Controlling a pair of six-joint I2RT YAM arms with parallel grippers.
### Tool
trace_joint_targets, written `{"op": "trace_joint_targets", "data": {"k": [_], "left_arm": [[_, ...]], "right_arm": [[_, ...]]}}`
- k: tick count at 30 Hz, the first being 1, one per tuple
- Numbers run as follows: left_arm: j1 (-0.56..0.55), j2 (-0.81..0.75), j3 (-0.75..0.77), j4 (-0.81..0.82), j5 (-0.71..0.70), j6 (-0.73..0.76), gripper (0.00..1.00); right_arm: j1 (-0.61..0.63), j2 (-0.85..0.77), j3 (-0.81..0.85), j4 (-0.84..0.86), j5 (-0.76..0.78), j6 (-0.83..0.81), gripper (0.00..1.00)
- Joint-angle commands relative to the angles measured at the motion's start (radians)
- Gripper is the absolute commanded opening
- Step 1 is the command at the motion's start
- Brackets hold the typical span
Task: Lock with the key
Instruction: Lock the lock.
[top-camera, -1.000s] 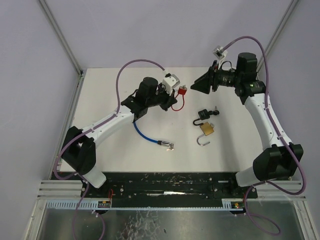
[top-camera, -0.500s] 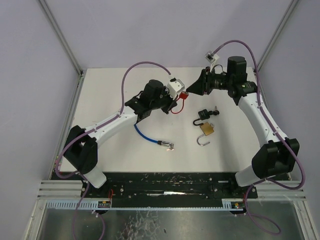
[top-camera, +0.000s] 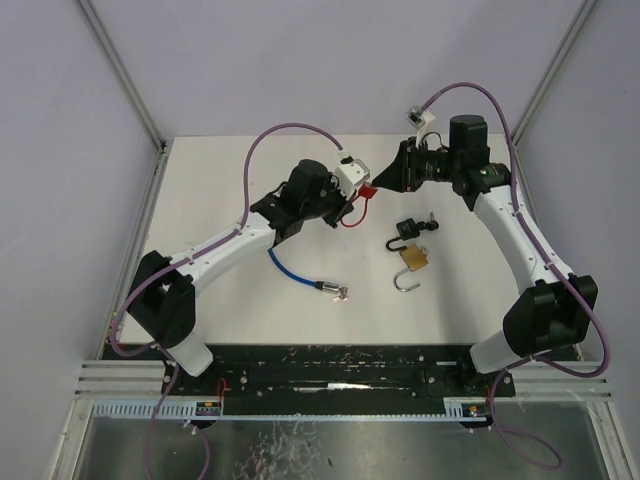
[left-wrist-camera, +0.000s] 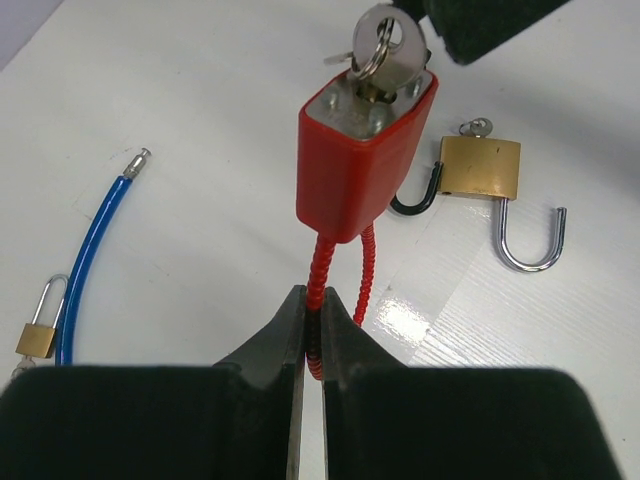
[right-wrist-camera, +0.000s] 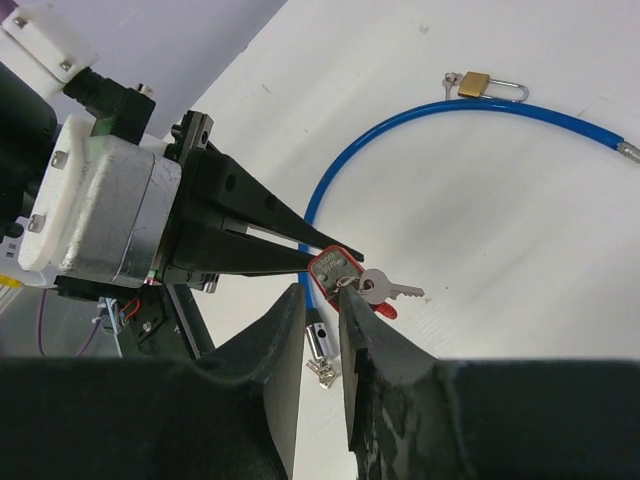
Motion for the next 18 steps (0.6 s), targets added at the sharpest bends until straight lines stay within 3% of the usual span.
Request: {"op": "trace_joint_targets", "data": {"k": [1, 12, 18], "left_arm": [[-0.008, -0.002, 0.041, 0.029, -0.010, 0.022, 0.00], [-0.011, -0.003, 0.038, 0.028, -0.008, 0.029, 0.00], [-0.012, -0.003, 0.039, 0.026, 0.002, 0.036, 0.00]], "right_arm": [[0.014, 0.002, 0.018, -0.009, 0.023, -0.029, 0.26], [0.021, 0.010, 0.027, -0.016, 0.054, -0.046, 0.30], [0.023, 0.008, 0.037, -0.019, 0.046, -0.083, 0.15]]}}
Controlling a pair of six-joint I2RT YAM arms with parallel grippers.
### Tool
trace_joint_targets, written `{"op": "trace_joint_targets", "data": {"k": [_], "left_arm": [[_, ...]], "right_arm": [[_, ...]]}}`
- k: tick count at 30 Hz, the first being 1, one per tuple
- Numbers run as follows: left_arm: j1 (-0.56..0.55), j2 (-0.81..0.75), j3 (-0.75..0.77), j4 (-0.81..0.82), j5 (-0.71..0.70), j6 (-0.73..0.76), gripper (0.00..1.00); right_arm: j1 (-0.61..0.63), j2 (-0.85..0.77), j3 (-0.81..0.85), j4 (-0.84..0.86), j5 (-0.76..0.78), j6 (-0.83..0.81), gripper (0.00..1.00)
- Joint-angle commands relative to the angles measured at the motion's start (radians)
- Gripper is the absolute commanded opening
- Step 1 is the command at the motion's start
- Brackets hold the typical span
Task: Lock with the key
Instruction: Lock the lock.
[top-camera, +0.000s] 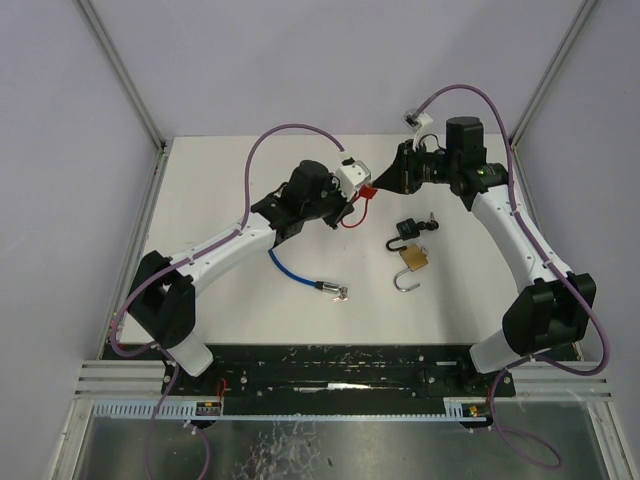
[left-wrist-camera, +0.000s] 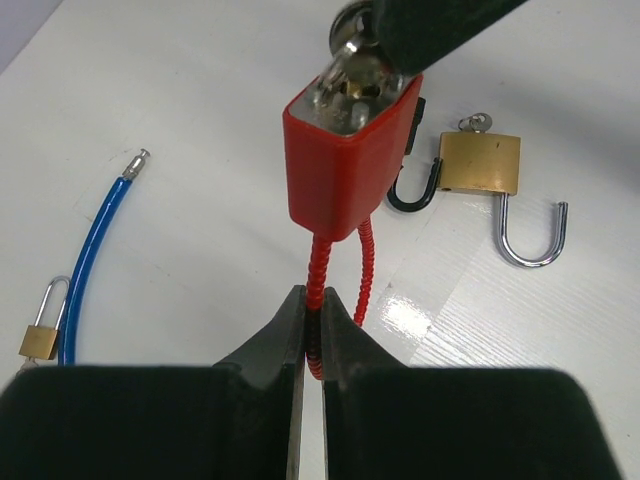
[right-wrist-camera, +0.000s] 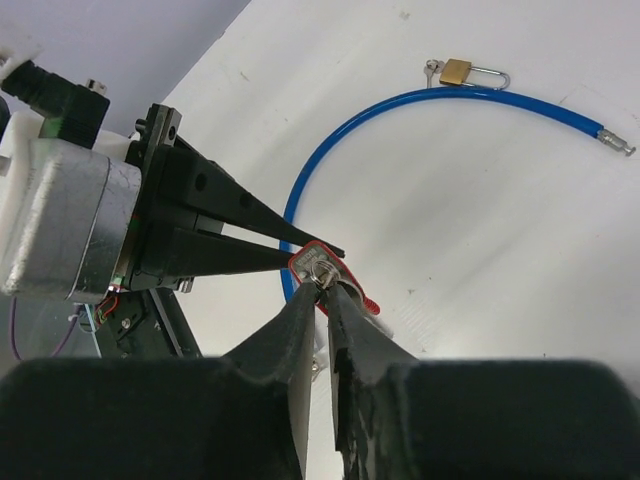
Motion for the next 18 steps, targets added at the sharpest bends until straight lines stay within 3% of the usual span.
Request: {"op": "trace_joint_targets", "data": {"k": [1, 8, 13, 18], "left_arm": [[-0.006, -0.003, 0.040, 0.030, 0.007, 0.023, 0.00], [-0.006, 0.006, 0.057, -0.011, 0.054, 0.036, 0.00], [0.010, 0.008, 0.079, -0.062, 0.155, 0.048, 0.00], [0.052, 0.000, 0.092, -0.095, 0.313, 0.031, 0.00]], "right_arm": [[0.011, -0.001, 0.040, 0.007, -0.006, -0.054, 0.12], [0.012, -0.012, 0.046, -0.046, -0.133, -0.243, 0.02], [0.012, -0.023, 0.057, -0.157, -0.243, -0.532, 0.00], [0.012, -0.008, 0.096, -0.379, -0.315, -0.931, 0.00]]}}
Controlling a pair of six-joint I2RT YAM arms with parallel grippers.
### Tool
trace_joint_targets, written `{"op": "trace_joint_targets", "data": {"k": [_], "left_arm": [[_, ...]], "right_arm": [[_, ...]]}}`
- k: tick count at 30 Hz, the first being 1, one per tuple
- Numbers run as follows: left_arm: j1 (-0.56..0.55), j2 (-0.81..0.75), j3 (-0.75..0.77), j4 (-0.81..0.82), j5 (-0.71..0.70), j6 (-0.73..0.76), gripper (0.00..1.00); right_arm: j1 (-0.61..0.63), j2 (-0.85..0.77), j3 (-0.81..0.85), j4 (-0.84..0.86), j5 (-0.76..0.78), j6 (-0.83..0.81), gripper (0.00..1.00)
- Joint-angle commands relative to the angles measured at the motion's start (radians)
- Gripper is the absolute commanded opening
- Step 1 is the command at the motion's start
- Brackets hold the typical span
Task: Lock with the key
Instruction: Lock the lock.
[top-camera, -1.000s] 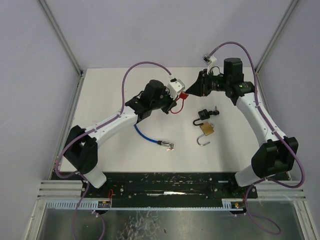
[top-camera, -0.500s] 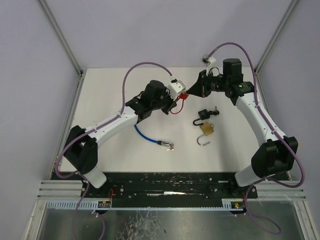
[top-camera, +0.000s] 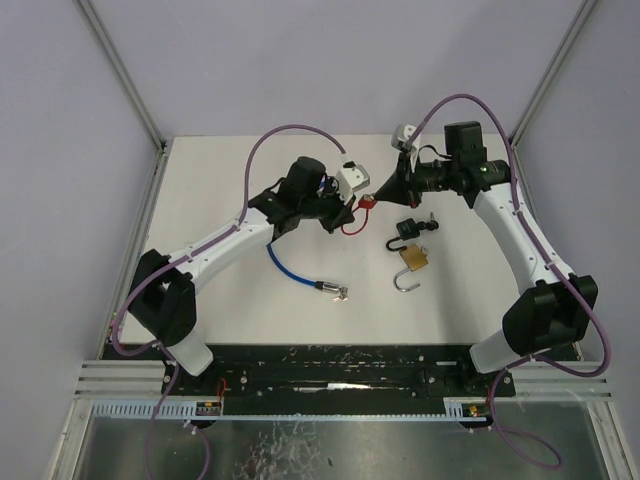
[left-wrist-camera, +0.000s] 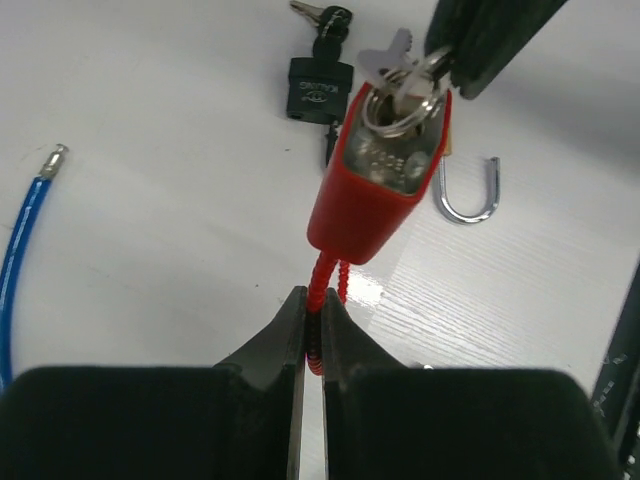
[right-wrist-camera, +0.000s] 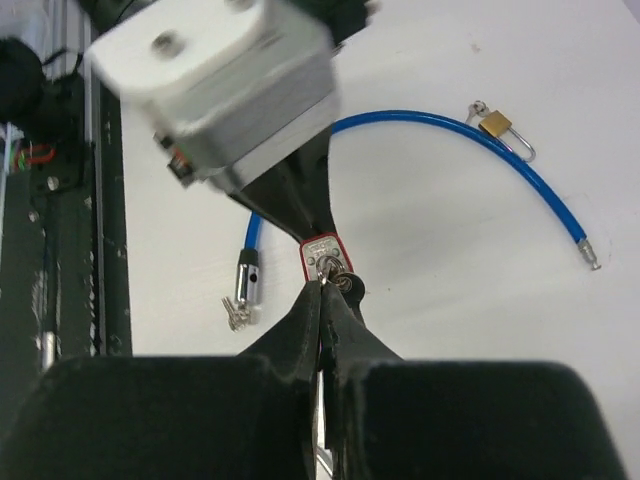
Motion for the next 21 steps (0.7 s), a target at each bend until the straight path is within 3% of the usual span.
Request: {"op": "trace_joint_targets", "data": {"k": [1, 5, 10, 15, 21], "left_arm": [[0.035, -0.011, 0.057, 0.001, 0.189, 0.002, 0.00], [0.053, -0.014, 0.055, -0.038, 0.229, 0.007, 0.00], [0.060, -0.017, 0.034, -0.056, 0.216, 0.013, 0.00], [0.063, -0.020, 0.023, -0.060, 0.215, 0.010, 0.00], [0.062, -0.007, 0.047, -0.066, 0.238, 0.008, 0.00]], "right_arm": [[0.012, -0.005, 0.076, -0.251, -0.131, -0.469, 0.00], [0.012, 0.005, 0.107, -0.311, -0.109, -0.602, 0.06], [-0.009, 0.009, 0.137, -0.274, -0.084, -0.521, 0.22], [-0.084, 0.006, 0.169, -0.246, -0.178, -0.439, 0.42], [-0.088, -0.001, 0.118, -0.173, -0.284, -0.335, 0.66]]}}
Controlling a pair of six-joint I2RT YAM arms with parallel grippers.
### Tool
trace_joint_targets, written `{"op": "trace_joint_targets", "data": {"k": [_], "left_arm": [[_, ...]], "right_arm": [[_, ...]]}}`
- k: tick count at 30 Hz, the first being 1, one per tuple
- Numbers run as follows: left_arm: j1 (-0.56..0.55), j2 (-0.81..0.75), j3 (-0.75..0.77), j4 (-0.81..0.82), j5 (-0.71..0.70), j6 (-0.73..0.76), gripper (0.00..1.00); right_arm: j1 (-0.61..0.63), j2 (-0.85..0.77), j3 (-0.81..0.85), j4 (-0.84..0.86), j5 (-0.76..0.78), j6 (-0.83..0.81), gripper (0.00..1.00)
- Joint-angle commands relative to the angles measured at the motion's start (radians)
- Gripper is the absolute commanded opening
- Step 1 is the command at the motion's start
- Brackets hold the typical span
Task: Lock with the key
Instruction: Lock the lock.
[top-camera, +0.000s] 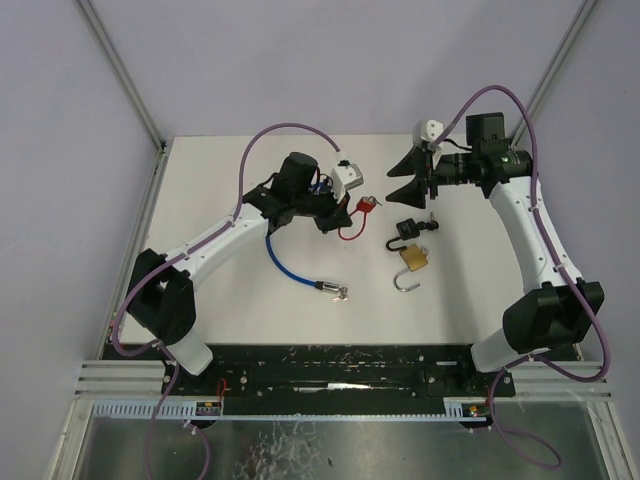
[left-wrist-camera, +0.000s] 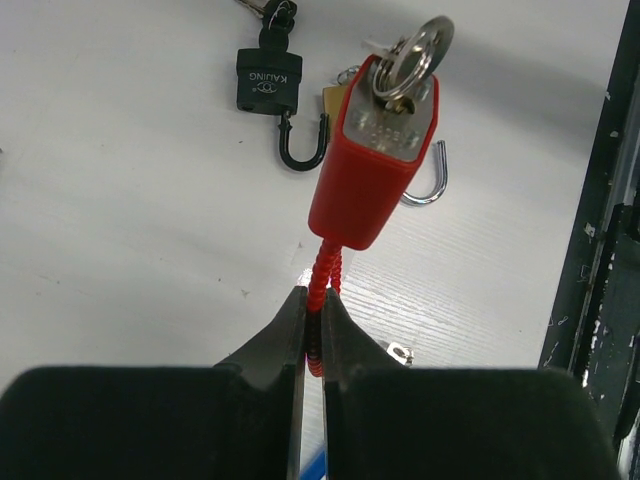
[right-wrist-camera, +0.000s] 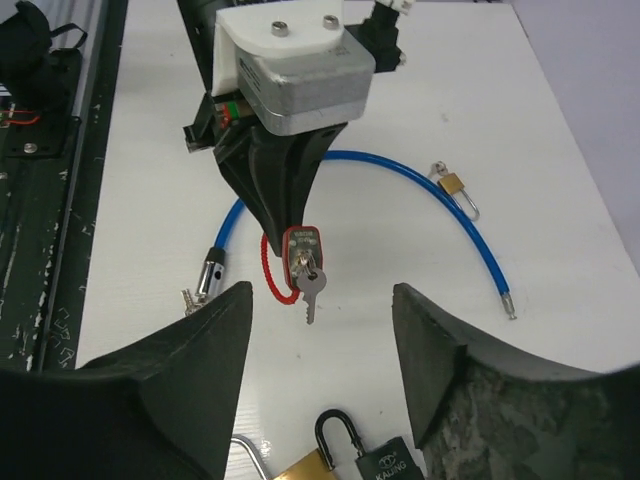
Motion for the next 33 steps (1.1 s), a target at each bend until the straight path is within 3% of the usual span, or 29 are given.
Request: {"op": "trace_joint_targets", "data": {"k": [1, 4, 8, 22, 27, 33], "left_arm": [[0.006, -0.005, 0.034, -0.001, 0.043, 0.006, 0.00], [0.005, -0.003, 0.041, -0.006, 0.050, 0.003, 0.00], [0.002, 0.000, 0.041, -0.006, 0.059, -0.004, 0.00], [-0.005, 0.010, 0.054, -0.006, 0.061, -0.004, 0.00], [-0.004, 0.019, 0.065, -0.016, 0.066, 0.001, 0.00], [-0.004, 0.021, 0.063, -0.023, 0.065, 0.006, 0.00]], "right_arm": [[0.008, -0.008, -0.021, 0.085, -0.131, 0.105, 0.69], [0.017, 0.001, -0.027, 0.092, -0.106, 0.106, 0.75], [0.031, 0.037, 0.006, 0.029, -0.088, 0.042, 0.73], [0.086, 0.087, 0.050, -0.116, -0.013, -0.101, 0.36], [0.093, 0.087, 0.051, -0.146, -0.020, -0.136, 0.30], [0.093, 0.086, 0.084, -0.134, -0.047, -0.103, 0.31]]}}
